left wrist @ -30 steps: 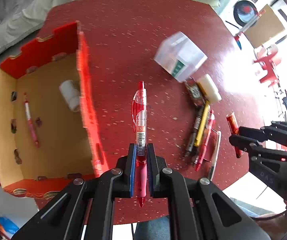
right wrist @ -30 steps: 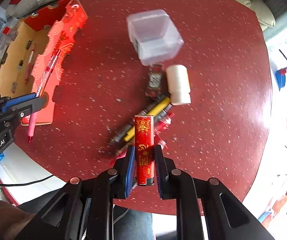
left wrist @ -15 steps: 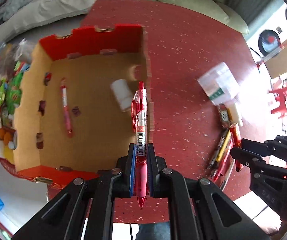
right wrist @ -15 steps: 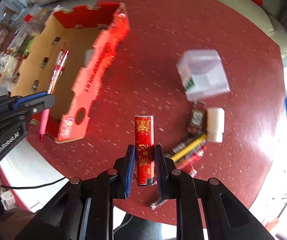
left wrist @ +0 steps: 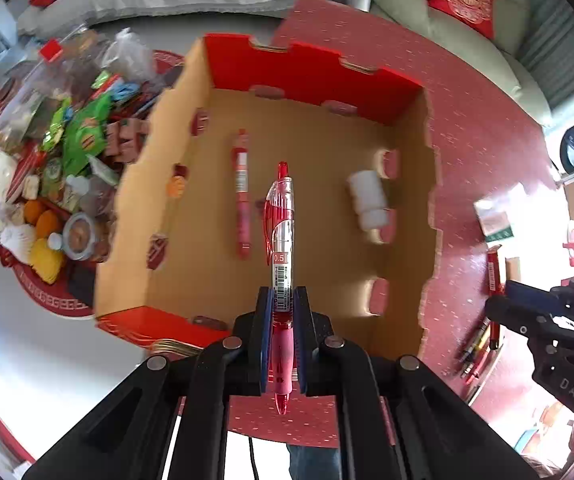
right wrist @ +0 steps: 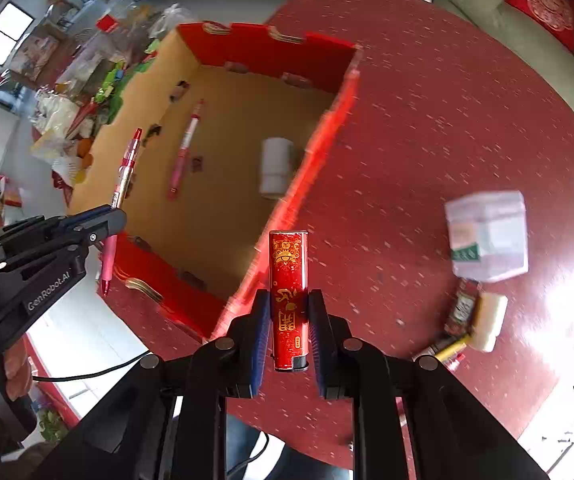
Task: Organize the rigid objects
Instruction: 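Carry the red pen and red tube with both grippers into the cardboard box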
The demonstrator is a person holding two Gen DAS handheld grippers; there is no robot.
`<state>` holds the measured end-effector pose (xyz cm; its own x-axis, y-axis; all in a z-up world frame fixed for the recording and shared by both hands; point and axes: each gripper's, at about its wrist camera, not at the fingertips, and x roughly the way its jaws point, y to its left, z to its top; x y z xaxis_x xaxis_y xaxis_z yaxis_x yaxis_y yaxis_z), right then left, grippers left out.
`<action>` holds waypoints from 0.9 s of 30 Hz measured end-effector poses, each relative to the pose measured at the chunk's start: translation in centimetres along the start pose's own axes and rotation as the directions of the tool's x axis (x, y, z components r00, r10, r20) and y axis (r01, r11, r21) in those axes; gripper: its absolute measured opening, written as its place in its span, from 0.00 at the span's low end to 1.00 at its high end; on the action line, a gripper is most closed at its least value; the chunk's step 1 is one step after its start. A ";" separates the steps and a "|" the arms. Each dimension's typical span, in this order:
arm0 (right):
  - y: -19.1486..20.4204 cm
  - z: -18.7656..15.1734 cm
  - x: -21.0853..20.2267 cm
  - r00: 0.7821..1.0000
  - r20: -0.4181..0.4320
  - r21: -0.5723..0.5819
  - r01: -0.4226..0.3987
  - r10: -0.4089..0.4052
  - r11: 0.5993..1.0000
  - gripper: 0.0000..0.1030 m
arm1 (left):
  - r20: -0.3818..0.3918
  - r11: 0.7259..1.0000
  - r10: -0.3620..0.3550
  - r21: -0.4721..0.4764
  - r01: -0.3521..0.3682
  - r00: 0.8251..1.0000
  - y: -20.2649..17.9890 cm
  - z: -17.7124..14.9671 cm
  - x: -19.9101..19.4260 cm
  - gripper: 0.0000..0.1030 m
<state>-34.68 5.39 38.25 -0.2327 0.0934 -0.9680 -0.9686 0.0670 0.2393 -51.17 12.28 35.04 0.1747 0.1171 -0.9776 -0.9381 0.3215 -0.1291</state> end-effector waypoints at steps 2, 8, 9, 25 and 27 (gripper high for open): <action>1.1 0.7 0.2 1.000 0.002 -0.023 -0.009 0.009 1.000 0.20 | -0.002 1.000 0.013 -0.014 -0.013 1.000 2.7 -0.6 -0.4 0.10; 3.6 2.5 0.9 1.000 0.007 -0.073 -0.026 0.026 0.997 0.20 | -0.014 0.999 0.035 -0.024 -0.035 0.999 6.0 -2.4 -0.8 0.10; 3.8 2.8 1.0 1.000 0.007 -0.075 -0.028 0.029 0.997 0.20 | -0.015 0.999 0.033 -0.021 -0.033 0.999 5.2 -2.3 -0.5 0.10; 4.2 7.4 3.7 1.000 -0.002 -0.011 -0.029 0.029 1.000 0.20 | -0.017 0.999 0.052 0.000 -0.052 0.999 20.5 -2.7 -4.3 0.10; 3.9 7.7 4.1 1.000 -0.008 0.004 -0.026 0.026 1.000 0.20 | -0.020 0.998 0.057 -0.001 -0.057 0.998 25.1 -3.7 -5.6 0.10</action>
<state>-38.78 13.67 35.79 -0.2587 0.0875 -0.9620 -0.9618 0.0684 0.2649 -76.78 16.23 36.69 0.1154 0.1168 -0.9864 -0.9467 0.3135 -0.0736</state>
